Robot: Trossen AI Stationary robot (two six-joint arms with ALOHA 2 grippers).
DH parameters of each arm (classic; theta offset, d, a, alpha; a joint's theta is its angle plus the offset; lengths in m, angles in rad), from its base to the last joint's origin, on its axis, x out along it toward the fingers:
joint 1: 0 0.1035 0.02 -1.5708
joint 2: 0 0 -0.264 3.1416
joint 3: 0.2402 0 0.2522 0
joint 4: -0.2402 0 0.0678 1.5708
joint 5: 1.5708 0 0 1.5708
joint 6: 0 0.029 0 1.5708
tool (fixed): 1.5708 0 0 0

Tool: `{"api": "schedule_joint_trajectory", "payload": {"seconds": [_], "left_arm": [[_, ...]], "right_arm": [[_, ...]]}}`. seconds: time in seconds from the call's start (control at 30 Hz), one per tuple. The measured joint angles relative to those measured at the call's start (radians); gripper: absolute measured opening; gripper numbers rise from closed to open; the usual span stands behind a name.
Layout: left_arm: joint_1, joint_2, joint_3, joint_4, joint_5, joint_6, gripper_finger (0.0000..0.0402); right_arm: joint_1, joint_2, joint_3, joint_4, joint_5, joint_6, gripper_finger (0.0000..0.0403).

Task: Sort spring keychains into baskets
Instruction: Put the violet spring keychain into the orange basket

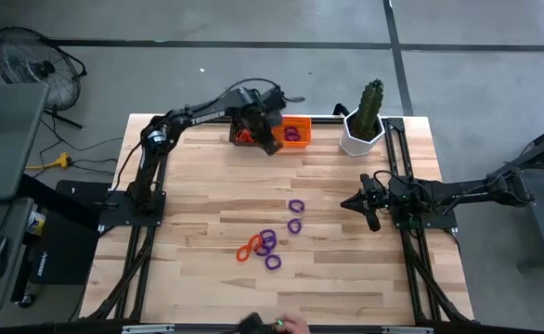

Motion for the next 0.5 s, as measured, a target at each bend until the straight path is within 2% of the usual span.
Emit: {"api": "schedule_joint_trajectory", "payload": {"seconds": [0.17,0.5], "left_arm": [[-0.097,-0.010,0.001,0.025,0.067,0.167,0.0096],[-0.284,-0.009,0.001,0.024,0.053,0.542,0.0096]], "right_arm": [[0.000,0.000,0.000,0.000,0.000,0.000,0.0012],[0.000,0.000,0.000,0.000,0.000,0.000,0.0012]]}}
